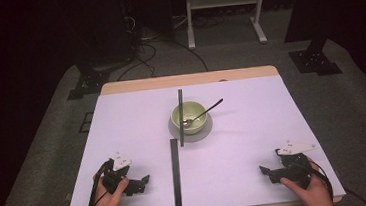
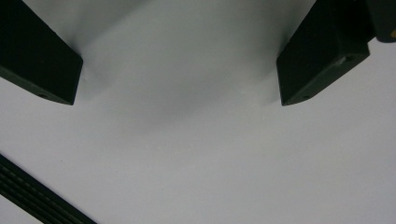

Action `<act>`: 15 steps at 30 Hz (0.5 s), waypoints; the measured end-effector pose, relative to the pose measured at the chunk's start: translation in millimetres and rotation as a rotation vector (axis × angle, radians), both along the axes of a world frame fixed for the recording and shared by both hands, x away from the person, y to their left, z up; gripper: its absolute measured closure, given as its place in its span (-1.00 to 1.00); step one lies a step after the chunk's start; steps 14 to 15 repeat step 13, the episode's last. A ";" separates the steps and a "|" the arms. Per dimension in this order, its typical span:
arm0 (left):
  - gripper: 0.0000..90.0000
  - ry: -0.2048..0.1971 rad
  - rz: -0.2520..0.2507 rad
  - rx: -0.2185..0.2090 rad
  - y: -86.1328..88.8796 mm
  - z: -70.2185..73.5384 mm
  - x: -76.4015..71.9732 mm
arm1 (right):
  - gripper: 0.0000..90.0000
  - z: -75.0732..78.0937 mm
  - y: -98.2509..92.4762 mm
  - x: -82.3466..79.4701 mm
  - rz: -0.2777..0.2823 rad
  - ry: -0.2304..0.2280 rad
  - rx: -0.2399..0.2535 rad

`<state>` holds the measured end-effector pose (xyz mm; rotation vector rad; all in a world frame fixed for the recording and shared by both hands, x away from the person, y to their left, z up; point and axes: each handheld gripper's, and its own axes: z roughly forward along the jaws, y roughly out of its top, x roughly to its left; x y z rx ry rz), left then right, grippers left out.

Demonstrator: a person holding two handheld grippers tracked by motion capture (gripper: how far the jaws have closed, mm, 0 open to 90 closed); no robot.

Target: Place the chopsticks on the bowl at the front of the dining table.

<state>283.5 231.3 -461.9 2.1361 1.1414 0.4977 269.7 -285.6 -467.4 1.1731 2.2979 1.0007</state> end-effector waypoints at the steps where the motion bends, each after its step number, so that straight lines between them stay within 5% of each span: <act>1: -1.00 -0.003 0.000 -0.003 0.4 -0.4 -0.3 | -0.72 0.0 0.0 0.0 0.000 0.000 0.000; 15: -1.00 -0.016 -0.002 -0.010 1.4 -1.8 -1.6 | -0.72 0.0 0.1 -0.2 -0.001 0.000 0.000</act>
